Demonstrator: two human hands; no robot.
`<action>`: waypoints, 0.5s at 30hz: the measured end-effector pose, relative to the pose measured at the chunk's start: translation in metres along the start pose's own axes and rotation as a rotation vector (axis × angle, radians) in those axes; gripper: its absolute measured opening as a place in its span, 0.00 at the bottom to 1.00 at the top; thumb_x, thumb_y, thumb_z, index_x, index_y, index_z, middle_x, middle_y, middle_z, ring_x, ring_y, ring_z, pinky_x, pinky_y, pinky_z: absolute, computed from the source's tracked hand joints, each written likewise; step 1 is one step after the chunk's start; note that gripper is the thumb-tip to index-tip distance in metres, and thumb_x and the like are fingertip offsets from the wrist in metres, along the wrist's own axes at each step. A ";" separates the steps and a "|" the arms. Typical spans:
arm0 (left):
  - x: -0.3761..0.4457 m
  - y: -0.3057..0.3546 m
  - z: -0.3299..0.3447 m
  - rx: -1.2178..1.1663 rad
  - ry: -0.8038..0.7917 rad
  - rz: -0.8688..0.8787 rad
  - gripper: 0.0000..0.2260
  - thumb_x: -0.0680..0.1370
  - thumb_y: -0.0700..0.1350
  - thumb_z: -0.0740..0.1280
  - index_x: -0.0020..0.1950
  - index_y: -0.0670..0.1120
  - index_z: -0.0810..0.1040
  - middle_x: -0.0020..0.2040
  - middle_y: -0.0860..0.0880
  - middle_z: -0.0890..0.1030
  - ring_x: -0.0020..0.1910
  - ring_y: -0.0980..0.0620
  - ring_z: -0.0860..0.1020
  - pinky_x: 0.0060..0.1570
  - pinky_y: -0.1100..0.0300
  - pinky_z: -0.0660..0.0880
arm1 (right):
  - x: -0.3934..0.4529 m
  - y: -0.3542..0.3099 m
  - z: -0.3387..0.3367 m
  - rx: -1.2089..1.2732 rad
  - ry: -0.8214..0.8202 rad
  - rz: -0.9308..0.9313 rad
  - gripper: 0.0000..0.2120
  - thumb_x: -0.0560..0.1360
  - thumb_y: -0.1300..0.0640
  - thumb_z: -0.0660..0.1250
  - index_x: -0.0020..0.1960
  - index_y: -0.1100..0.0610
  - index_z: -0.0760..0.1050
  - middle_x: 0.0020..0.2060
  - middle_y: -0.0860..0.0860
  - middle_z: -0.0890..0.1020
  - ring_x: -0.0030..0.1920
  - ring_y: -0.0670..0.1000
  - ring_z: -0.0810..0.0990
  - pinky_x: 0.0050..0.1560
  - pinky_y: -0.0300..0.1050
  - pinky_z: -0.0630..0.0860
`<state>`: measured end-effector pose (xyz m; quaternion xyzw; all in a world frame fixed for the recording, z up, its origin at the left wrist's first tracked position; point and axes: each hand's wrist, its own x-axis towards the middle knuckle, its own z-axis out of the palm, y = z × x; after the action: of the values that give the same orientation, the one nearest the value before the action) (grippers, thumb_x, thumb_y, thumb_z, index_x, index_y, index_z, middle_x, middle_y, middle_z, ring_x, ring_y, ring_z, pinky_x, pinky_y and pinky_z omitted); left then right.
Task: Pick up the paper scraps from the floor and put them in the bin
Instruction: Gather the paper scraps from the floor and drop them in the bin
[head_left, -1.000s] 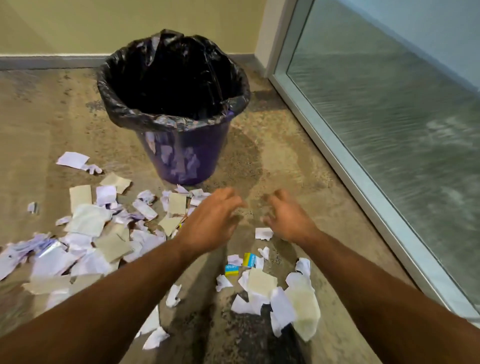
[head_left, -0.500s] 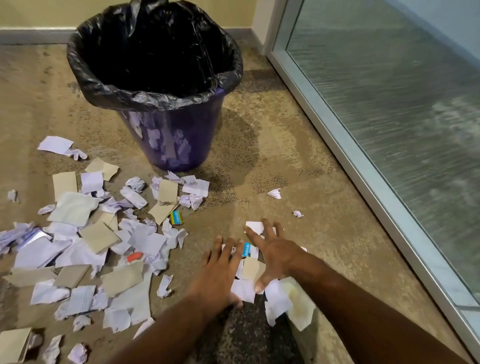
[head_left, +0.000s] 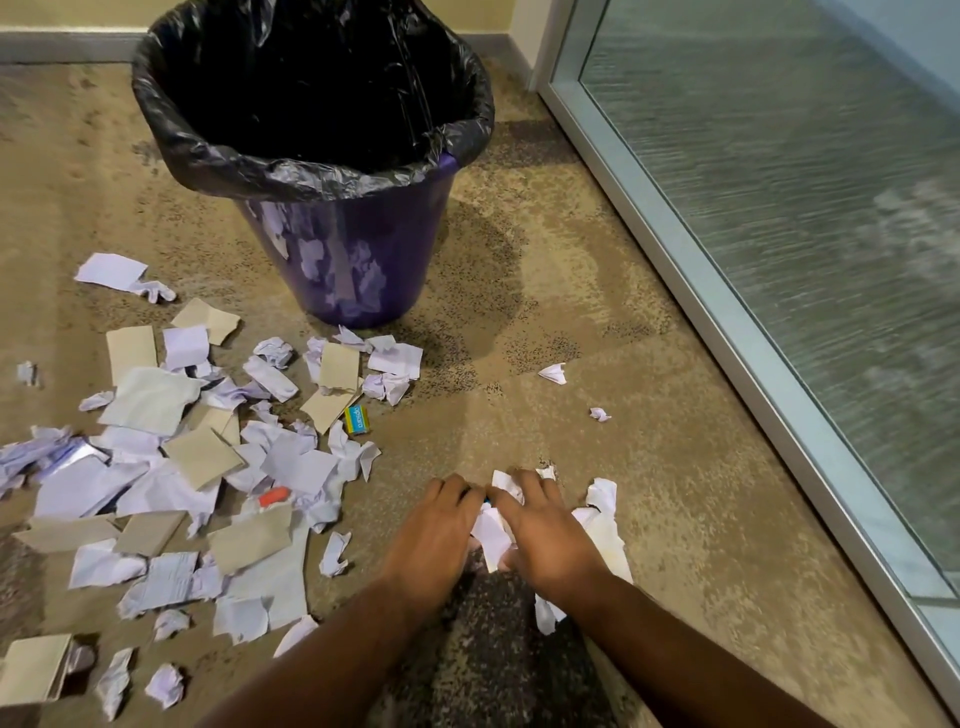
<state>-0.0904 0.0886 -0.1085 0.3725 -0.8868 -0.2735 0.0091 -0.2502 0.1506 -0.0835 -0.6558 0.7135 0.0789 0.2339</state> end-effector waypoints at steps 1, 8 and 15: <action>0.000 -0.001 0.001 -0.024 0.010 -0.002 0.24 0.76 0.42 0.72 0.71 0.48 0.72 0.65 0.49 0.73 0.63 0.48 0.70 0.61 0.54 0.74 | -0.002 -0.002 0.002 0.036 0.015 -0.004 0.35 0.74 0.57 0.71 0.78 0.50 0.61 0.78 0.55 0.58 0.76 0.59 0.59 0.73 0.50 0.62; -0.003 -0.004 -0.007 -0.142 0.067 -0.018 0.13 0.77 0.37 0.66 0.60 0.46 0.78 0.55 0.48 0.79 0.54 0.48 0.75 0.51 0.55 0.72 | 0.000 -0.022 0.015 0.250 0.200 0.007 0.12 0.70 0.64 0.66 0.53 0.55 0.78 0.54 0.52 0.76 0.52 0.55 0.78 0.52 0.50 0.76; 0.015 -0.003 -0.056 -0.230 0.189 -0.011 0.07 0.77 0.35 0.67 0.47 0.46 0.80 0.44 0.48 0.79 0.43 0.51 0.76 0.44 0.49 0.75 | 0.010 -0.046 -0.022 0.366 0.437 0.089 0.13 0.71 0.67 0.68 0.53 0.54 0.79 0.45 0.50 0.79 0.46 0.54 0.80 0.44 0.50 0.76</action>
<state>-0.0870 0.0508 -0.0652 0.3980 -0.8427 -0.3371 0.1336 -0.2103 0.1268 -0.0595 -0.5721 0.7774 -0.1842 0.1856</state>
